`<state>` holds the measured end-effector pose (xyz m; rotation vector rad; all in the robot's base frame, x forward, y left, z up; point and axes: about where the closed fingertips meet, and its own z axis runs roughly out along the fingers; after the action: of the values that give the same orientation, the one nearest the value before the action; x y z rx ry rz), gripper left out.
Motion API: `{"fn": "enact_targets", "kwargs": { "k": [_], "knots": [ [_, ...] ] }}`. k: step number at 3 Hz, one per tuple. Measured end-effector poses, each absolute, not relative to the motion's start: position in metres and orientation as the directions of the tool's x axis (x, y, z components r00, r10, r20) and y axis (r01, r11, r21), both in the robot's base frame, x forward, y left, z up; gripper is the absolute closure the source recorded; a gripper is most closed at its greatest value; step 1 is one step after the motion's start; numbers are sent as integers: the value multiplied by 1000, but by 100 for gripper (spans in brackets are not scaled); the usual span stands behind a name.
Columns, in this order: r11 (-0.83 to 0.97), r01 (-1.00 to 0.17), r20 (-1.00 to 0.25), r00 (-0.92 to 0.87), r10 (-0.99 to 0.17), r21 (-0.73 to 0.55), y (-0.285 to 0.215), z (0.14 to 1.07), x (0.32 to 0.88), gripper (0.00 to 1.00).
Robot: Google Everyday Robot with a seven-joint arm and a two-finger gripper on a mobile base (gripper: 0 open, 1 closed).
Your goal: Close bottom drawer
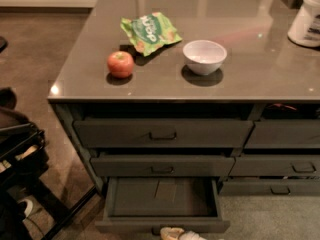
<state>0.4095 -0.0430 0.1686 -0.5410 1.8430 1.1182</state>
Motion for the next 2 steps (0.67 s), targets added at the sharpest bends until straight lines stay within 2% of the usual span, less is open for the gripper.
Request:
{"fn": "enact_targets", "kwargs": {
  "k": [1,2],
  "knots": [
    [498,-724,-856,-511,75,476,-43,172,410,100],
    [502,-764,-891,-454,26,404,-41,182,435,100]
  ]
}}
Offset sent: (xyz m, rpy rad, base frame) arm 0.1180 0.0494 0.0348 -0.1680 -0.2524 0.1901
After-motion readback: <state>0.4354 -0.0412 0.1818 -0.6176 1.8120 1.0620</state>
